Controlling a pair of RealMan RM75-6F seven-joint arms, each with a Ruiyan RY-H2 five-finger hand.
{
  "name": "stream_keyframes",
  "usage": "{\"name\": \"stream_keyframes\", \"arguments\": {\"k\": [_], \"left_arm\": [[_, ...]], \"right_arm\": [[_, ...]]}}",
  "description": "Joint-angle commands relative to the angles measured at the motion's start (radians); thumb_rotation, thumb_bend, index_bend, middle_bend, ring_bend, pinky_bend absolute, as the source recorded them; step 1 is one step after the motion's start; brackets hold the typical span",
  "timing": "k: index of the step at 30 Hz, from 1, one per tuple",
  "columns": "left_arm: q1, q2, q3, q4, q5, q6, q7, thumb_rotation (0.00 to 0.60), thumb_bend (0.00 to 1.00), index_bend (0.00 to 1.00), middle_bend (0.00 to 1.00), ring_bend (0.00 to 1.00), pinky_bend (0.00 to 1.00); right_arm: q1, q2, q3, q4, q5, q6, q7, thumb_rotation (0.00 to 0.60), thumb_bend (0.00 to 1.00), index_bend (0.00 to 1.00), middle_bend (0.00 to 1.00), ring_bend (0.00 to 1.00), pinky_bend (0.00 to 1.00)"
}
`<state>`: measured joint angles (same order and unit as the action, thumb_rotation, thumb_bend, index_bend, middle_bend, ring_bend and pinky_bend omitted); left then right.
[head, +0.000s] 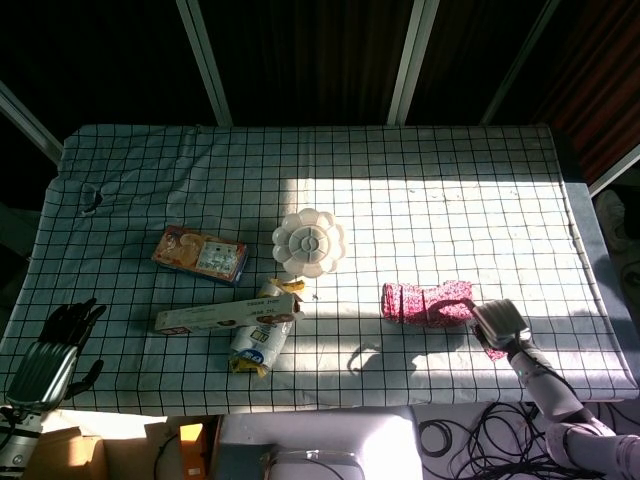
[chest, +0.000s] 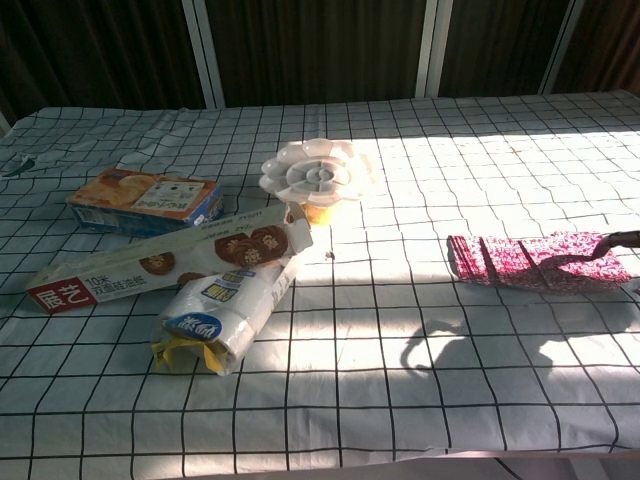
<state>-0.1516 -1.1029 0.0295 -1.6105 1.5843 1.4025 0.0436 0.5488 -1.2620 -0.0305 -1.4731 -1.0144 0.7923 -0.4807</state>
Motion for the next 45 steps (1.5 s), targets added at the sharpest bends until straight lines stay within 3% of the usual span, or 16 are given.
{"name": "stream_keyframes", "arguments": {"k": [1, 15, 19, 23, 25, 26, 27, 30, 33, 35, 39, 45], "left_arm": [[-0.001, -0.001, -0.001, 0.0, -0.004, -0.003, 0.003, 0.6, 0.39, 0.0, 0.0, 0.0, 0.02], [-0.012, -0.009, -0.012, -0.005, -0.039, -0.032, 0.026, 0.6, 0.39, 0.0, 0.0, 0.0, 0.02], [-0.015, -0.011, -0.014, -0.007, -0.04, -0.034, 0.028, 0.6, 0.39, 0.0, 0.0, 0.0, 0.02], [-0.017, -0.012, -0.015, -0.005, -0.034, -0.03, 0.024, 0.6, 0.39, 0.0, 0.0, 0.0, 0.02], [-0.018, -0.012, -0.016, -0.005, -0.03, -0.027, 0.021, 0.6, 0.39, 0.0, 0.0, 0.0, 0.02], [-0.017, -0.012, -0.016, -0.005, -0.027, -0.022, 0.02, 0.6, 0.39, 0.0, 0.0, 0.0, 0.02], [-0.017, -0.012, -0.017, -0.004, -0.025, -0.019, 0.016, 0.6, 0.39, 0.0, 0.0, 0.0, 0.02], [-0.013, -0.012, -0.015, -0.002, -0.007, 0.0, 0.008, 0.6, 0.39, 0.0, 0.0, 0.0, 0.02], [-0.008, -0.016, -0.012, 0.006, 0.013, 0.021, 0.001, 0.6, 0.39, 0.0, 0.0, 0.0, 0.02], [-0.006, -0.018, -0.009, 0.006, 0.02, 0.026, 0.002, 0.6, 0.39, 0.0, 0.0, 0.0, 0.02], [-0.002, -0.017, -0.002, 0.005, 0.034, 0.035, 0.007, 0.6, 0.39, 0.0, 0.0, 0.0, 0.02], [0.004, -0.023, 0.008, 0.018, 0.076, 0.066, -0.016, 0.6, 0.38, 0.0, 0.0, 0.0, 0.01]], "right_arm": [[0.011, -0.009, 0.007, 0.034, 0.032, -0.015, 0.001, 0.6, 0.63, 0.19, 0.98, 1.0, 1.0], [0.028, -0.035, 0.023, 0.21, 0.137, -0.072, 0.045, 0.6, 0.63, 0.21, 0.98, 1.0, 1.0], [0.015, -0.02, 0.03, 0.212, 0.09, -0.053, 0.097, 0.6, 0.63, 0.2, 0.98, 1.0, 1.0], [-0.032, 0.02, 0.034, 0.164, -0.006, 0.063, 0.148, 0.6, 0.63, 0.16, 0.98, 0.99, 1.0], [-0.062, 0.046, 0.035, 0.126, -0.054, 0.137, 0.175, 0.6, 0.63, 0.1, 0.95, 0.93, 0.96], [-0.082, 0.061, 0.034, 0.103, -0.083, 0.18, 0.196, 0.6, 0.62, 0.06, 0.88, 0.85, 0.9], [-0.108, 0.085, 0.031, 0.063, -0.124, 0.237, 0.222, 0.6, 0.6, 0.03, 0.8, 0.77, 0.84], [-0.184, 0.15, 0.007, -0.046, -0.244, 0.394, 0.274, 0.6, 0.42, 0.0, 0.44, 0.42, 0.56], [-0.29, 0.196, -0.044, -0.142, -0.421, 0.622, 0.26, 0.6, 0.39, 0.0, 0.21, 0.18, 0.43], [-0.351, 0.194, -0.068, -0.159, -0.507, 0.743, 0.243, 0.6, 0.39, 0.0, 0.11, 0.09, 0.37], [-0.458, 0.141, -0.105, -0.101, -0.641, 0.925, 0.271, 0.6, 0.35, 0.0, 0.04, 0.01, 0.25], [-0.487, 0.107, -0.097, -0.04, -0.652, 0.921, 0.332, 0.6, 0.31, 0.0, 0.04, 0.0, 0.16]]}}
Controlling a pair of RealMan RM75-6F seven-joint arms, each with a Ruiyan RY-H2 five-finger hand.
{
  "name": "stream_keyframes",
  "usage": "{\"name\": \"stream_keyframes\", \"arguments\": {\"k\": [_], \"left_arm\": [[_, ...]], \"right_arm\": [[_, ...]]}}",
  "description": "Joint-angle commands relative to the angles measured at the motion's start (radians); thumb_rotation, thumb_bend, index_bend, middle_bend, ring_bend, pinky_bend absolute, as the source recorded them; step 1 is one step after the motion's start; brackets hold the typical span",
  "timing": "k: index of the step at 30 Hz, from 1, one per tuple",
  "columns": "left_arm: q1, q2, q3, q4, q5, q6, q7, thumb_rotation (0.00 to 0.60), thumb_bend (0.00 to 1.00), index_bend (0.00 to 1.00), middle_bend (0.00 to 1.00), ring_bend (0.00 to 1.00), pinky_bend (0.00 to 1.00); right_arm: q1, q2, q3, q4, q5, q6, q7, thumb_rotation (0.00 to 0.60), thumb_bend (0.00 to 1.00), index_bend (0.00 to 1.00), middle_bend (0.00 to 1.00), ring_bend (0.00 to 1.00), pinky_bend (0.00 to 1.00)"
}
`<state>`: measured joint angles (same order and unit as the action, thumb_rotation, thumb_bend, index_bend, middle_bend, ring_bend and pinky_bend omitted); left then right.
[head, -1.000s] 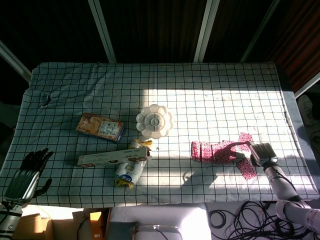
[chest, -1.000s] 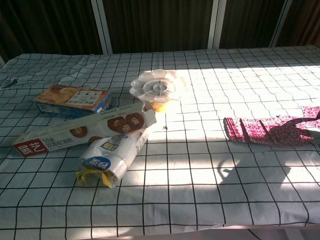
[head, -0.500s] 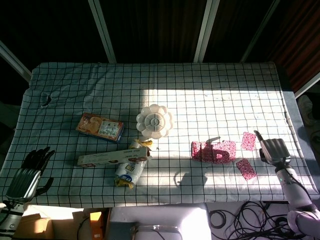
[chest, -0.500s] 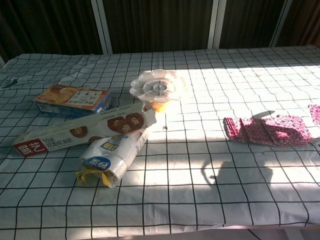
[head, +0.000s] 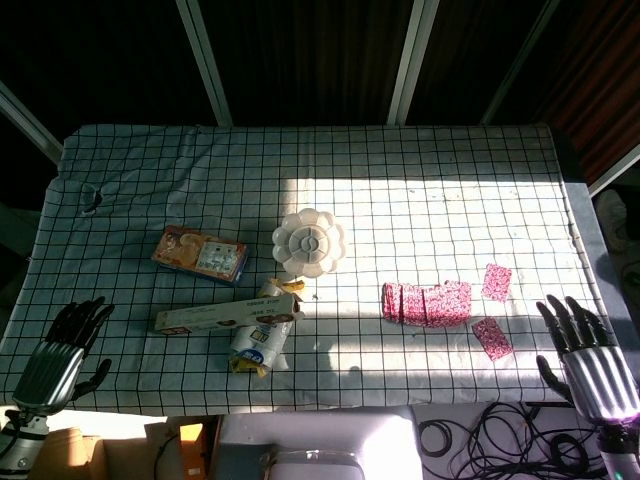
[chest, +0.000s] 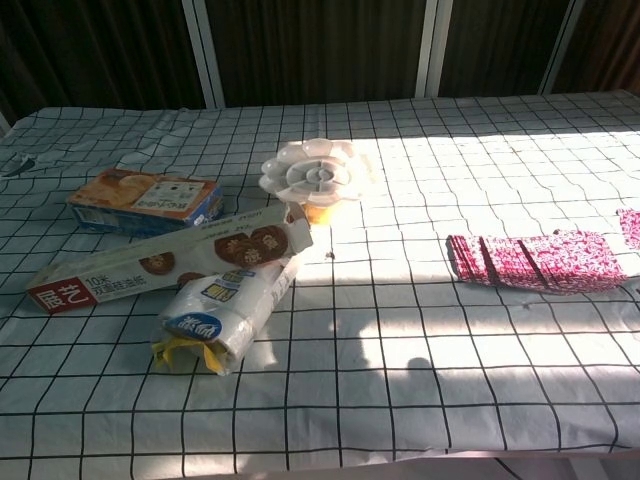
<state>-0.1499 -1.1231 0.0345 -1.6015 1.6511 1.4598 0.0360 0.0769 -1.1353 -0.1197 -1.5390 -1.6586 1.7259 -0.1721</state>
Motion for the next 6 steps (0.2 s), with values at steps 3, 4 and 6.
{"name": "stream_keyframes", "arguments": {"k": [3, 4, 6], "left_arm": [[0.003, -0.003, 0.001, 0.008, 0.007, 0.012, -0.001, 0.6, 0.39, 0.0, 0.0, 0.0, 0.01], [0.005, -0.004, 0.002, 0.007, 0.008, 0.013, 0.002, 0.6, 0.39, 0.0, 0.0, 0.0, 0.01], [0.005, -0.004, 0.001, 0.005, 0.006, 0.014, 0.005, 0.6, 0.38, 0.0, 0.0, 0.0, 0.01]], "right_arm": [[-0.015, -0.014, 0.005, 0.021, 0.005, -0.03, 0.023, 0.6, 0.31, 0.0, 0.04, 0.0, 0.15], [-0.017, -0.011, 0.009, 0.019, 0.006, -0.035, 0.026, 0.6, 0.31, 0.0, 0.04, 0.0, 0.14], [-0.017, -0.011, 0.014, 0.017, 0.003, -0.042, 0.025, 0.6, 0.31, 0.0, 0.04, 0.0, 0.14]]}}
